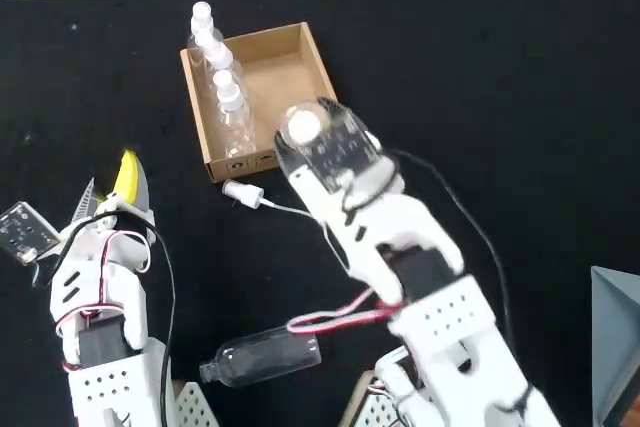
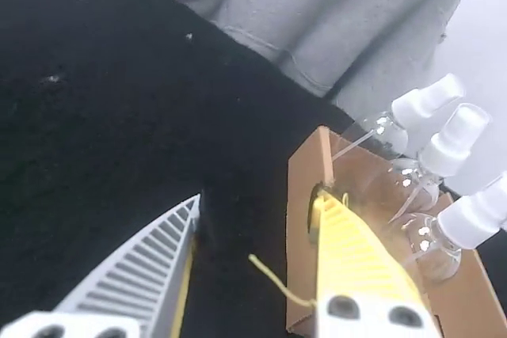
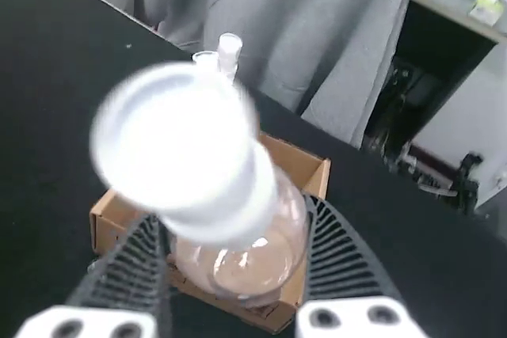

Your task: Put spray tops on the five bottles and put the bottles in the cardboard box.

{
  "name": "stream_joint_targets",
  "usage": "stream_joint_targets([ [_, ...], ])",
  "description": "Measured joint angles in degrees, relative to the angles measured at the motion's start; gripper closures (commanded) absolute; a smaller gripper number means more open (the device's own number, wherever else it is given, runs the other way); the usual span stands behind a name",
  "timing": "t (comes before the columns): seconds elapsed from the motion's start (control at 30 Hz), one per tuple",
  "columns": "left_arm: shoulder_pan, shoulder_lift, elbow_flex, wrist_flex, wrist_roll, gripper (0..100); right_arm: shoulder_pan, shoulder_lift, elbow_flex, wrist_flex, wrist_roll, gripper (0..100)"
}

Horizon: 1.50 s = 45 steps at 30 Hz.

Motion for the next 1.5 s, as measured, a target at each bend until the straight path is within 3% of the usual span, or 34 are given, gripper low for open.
stream_joint_targets([
  [0.2, -0.26, 0.0, 0.09, 0.97, -0.26, 79, 0.0, 10.02, -5.36, -0.79, 0.0, 93.9],
  [0.73, -0.26, 0.0, 0.09, 0.97, -0.26, 79, 3.78, 30.86, -6.59, -19.69, -0.09, 93.6],
  [1.2, -0.26, 0.0, 0.09, 0.97, -0.35, 79, 6.51, 49.93, -23.03, -20.75, -0.18, 93.8],
  [1.5, -0.26, 0.0, 0.09, 0.97, -0.35, 79, 6.51, 60.66, -33.76, -20.75, -7.38, 93.4],
])
